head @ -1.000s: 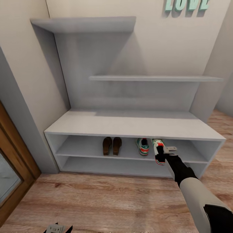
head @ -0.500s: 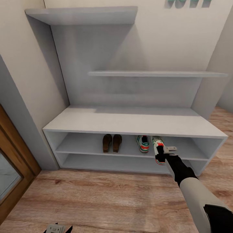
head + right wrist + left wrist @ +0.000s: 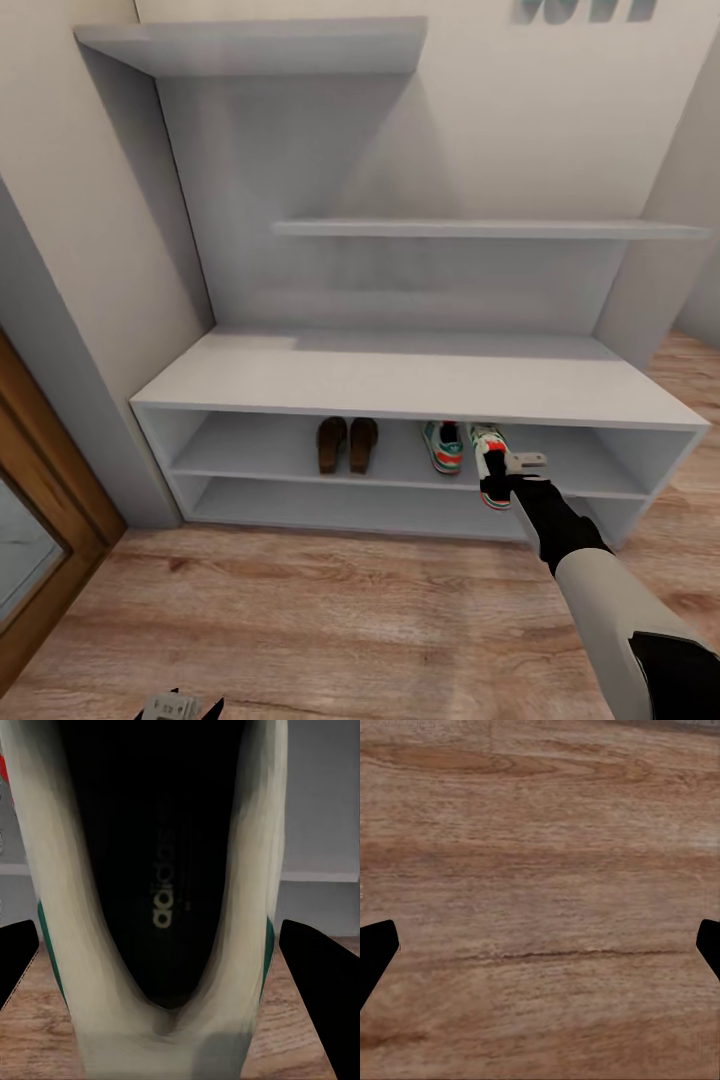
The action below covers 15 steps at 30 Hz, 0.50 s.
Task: Pick up the two gym shoes and the two sandals from the corridor floor and place them onto the hallstand (shoe rack) in the corridor, making sure they are on the rack and not on the floor. Arrange them so the two gym shoes are next to each other and the two sandals are next to each other.
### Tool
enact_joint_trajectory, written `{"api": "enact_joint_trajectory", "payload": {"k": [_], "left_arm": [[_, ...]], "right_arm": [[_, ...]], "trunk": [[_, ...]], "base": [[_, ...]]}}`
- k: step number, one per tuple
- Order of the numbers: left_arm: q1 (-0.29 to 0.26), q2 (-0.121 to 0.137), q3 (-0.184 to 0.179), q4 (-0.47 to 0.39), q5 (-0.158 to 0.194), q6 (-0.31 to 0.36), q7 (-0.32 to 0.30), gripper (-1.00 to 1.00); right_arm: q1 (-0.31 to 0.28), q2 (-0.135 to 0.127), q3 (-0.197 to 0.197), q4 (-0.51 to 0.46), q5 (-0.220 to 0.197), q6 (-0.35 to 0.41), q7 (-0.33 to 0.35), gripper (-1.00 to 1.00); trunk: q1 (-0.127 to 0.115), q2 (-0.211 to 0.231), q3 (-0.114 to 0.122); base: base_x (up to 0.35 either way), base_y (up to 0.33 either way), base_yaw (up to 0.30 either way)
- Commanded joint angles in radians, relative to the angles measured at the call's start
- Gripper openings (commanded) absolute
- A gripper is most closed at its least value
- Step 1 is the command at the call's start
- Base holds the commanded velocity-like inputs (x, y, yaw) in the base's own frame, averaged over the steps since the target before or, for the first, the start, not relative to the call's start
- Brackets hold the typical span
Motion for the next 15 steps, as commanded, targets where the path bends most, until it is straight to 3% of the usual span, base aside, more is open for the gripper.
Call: {"api": "enact_joint_trajectory", "payload": {"k": [1,8,15], "left_arm": [[-0.001,0.0,0.006,0.001,0.004,0.001,-0.01,1.0],[-0.001,0.0,0.006,0.0,0.005,0.0,-0.01,1.0],[-0.001,0.0,0.006,0.0,0.005,0.0,-0.01,1.0]], "right_arm": [[0.0,0.001,-0.003,-0.002,0.01,0.006,0.002,-1.0],[0.0,0.0,-0.003,-0.003,0.01,0.006,0.001,-1.0],[0.0,0.0,-0.003,-0.003,0.01,0.006,-0.001,-1.0]], "trunk": [[0.0,0.0,-0.001],[0.0,0.0,-0.001],[0.0,0.0,-0.001]], "base": [[0.24,0.071,0.0],[0.163,0.03,0.0],[0.029,0.002,0.0]]}}
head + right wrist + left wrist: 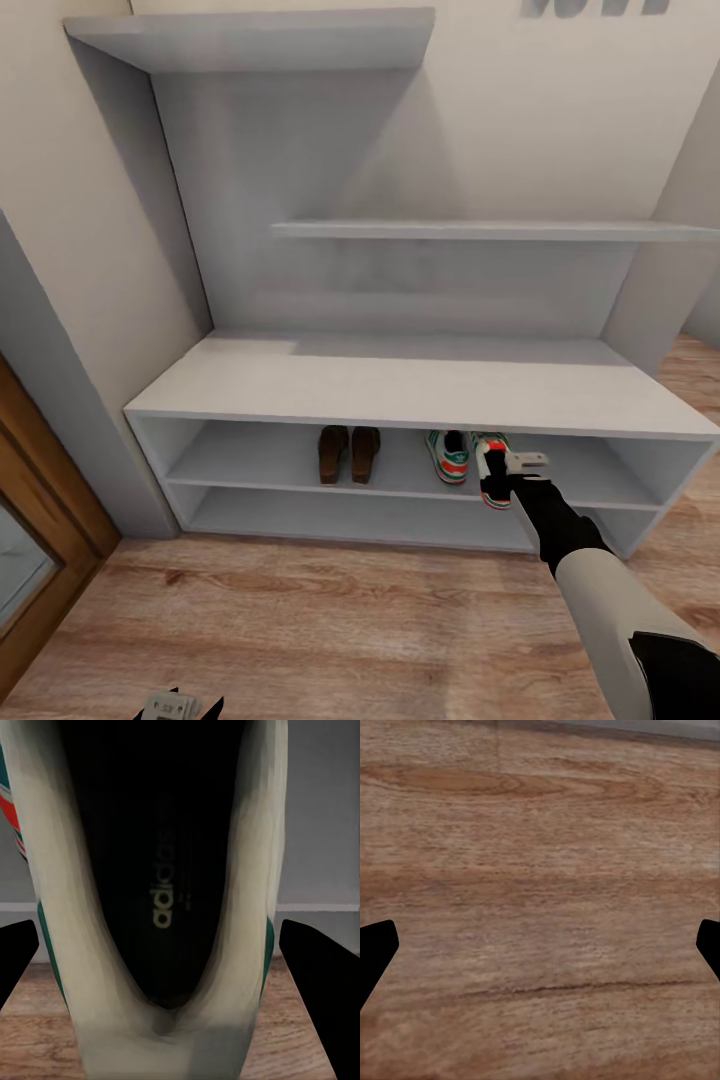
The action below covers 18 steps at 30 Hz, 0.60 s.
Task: Pick up the two gym shoes and the two sandals from the corridor floor and place them onto the hallstand (shoe rack) in the corridor, making sure they are on the rack and not on the floor. Arrange them so the two gym shoes are next to each other and the two sandals are next to each other.
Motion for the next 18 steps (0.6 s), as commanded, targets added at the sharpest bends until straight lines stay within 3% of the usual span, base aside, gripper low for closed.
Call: {"api": "enact_joint_trajectory", "payload": {"k": [1,7,13,18], "left_arm": [[-0.001,-0.001,0.006,0.001,0.004,0.001,-0.01,1.0],[-0.001,-0.001,0.007,0.001,0.004,0.001,-0.01,1.0],[-0.001,0.0,0.007,0.001,0.004,0.001,-0.01,1.0],[-0.001,-0.001,0.007,0.001,0.003,0.001,-0.01,1.0]], "right_arm": [[0.0,0.001,-0.003,-0.002,0.01,0.006,0.002,-1.0],[0.0,0.001,-0.003,-0.002,0.01,0.006,0.002,-1.0],[0.0,0.0,-0.003,-0.002,0.01,0.006,0.002,-1.0],[0.0,0.0,-0.003,-0.002,0.01,0.006,0.002,-1.0]], "trunk": [[0.0,0.0,-0.001],[0.0,0.0,-0.001],[0.0,0.0,-0.001],[0.0,0.0,-0.001]], "base": [[0.004,0.0,0.0],[0.041,0.0,0.0],[0.231,0.0,0.0],[0.068,0.0,0.0]]}}
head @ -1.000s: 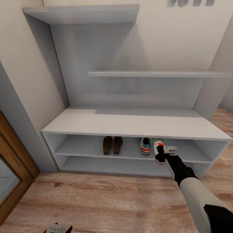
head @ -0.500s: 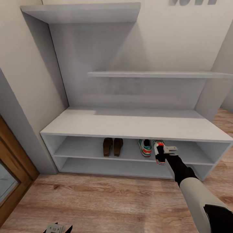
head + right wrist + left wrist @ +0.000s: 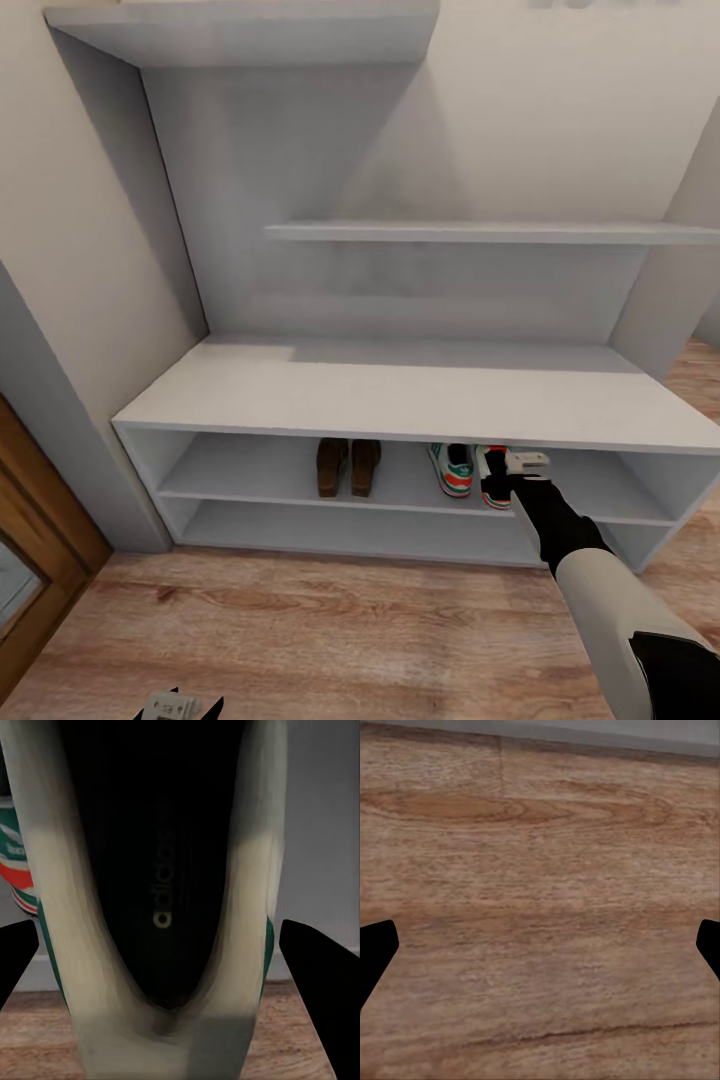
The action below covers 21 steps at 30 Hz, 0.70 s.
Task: Pick up the two gym shoes and the two sandals from the corridor floor and place them onto the hallstand (shoe rack) in the corridor, making sure they are on the rack and not on the floor. Arrange them so the two gym shoes are next to each other and the two sandals are next to each other.
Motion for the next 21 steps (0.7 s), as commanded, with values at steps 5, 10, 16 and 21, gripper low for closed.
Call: {"api": "enact_joint_trajectory", "payload": {"k": [5,10,16,21], "left_arm": [[-0.001,0.0,0.006,0.001,0.003,0.001,-0.01,1.0],[-0.001,0.0,0.005,-0.003,0.004,0.001,-0.01,1.0],[-0.001,0.0,0.005,0.0,0.003,0.004,-0.01,1.0],[-0.001,0.0,0.004,0.001,0.003,0.004,-0.01,1.0]], "right_arm": [[0.0,0.001,-0.003,-0.002,0.01,0.006,0.002,-1.0],[0.0,0.001,-0.003,-0.002,0.01,0.006,0.002,-1.0],[0.0,0.001,-0.003,-0.002,0.01,0.006,0.002,-1.0],[0.0,0.001,-0.003,-0.002,0.01,0.006,0.002,-1.0]], "trunk": [[0.0,0.0,-0.001],[0.0,0.0,-0.001],[0.0,0.0,-0.001],[0.001,-0.001,-0.015]], "base": [[0.012,0.0,0.0],[0.054,0.0,0.0],[0.005,0.0,0.0],[0.0,0.0,0.0]]}}
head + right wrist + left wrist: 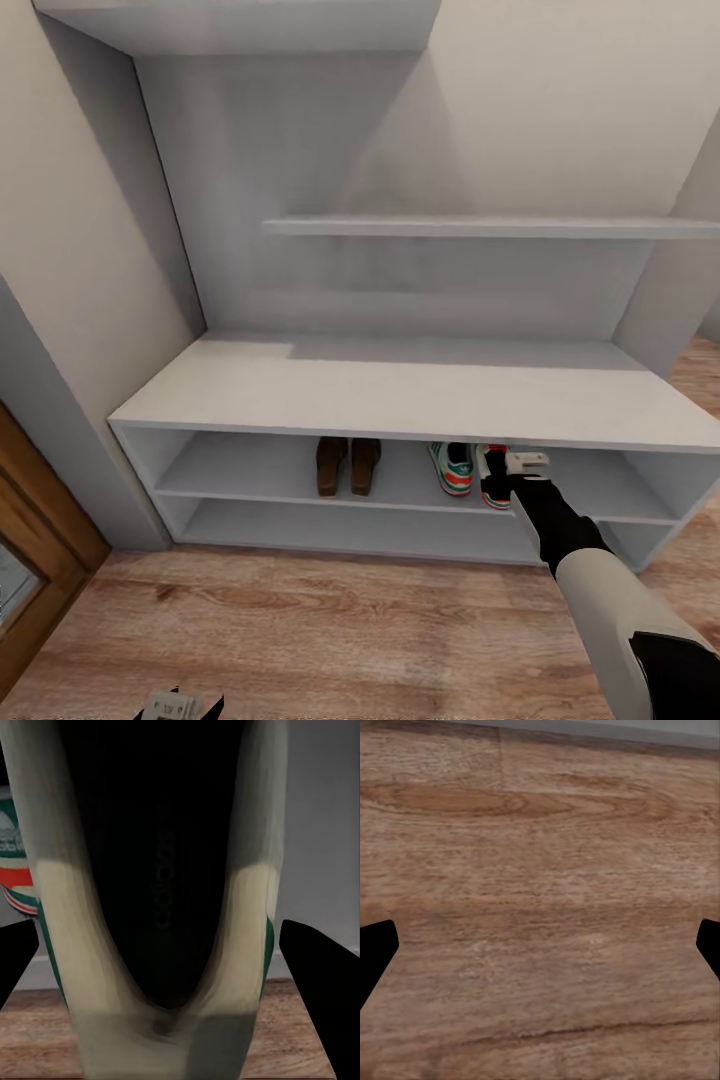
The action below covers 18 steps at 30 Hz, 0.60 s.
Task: Pick up the two gym shoes and the two sandals from the corridor floor and place them onto the hallstand (shoe rack) in the corridor, making sure they are on the rack and not on the floor. Arrange them so the two gym shoes are next to each other and the two sandals are next to each other.
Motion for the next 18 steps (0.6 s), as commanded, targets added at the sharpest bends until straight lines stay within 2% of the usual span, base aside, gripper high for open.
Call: {"api": "enact_joint_trajectory", "payload": {"k": [1,8,18], "left_arm": [[-0.001,0.0,0.006,0.001,0.004,0.001,-0.01,1.0],[-0.001,-0.001,0.006,0.001,0.004,0.001,-0.01,1.0],[-0.001,-0.001,0.006,0.001,0.004,0.001,-0.01,1.0]], "right_arm": [[0.0,0.001,-0.003,-0.002,0.011,0.006,0.002,-1.0],[0.0,0.001,-0.003,-0.002,0.011,0.006,0.003,-1.0],[0.0,0.0,-0.003,-0.002,0.011,0.006,0.003,-1.0]], "trunk": [[0.0,-0.001,-0.006],[0.003,-0.002,-0.04],[0.003,-0.002,-0.041]], "base": [[0.0,0.0,0.0],[0.0,0.0,0.0],[0.0,0.0,0.0]]}}
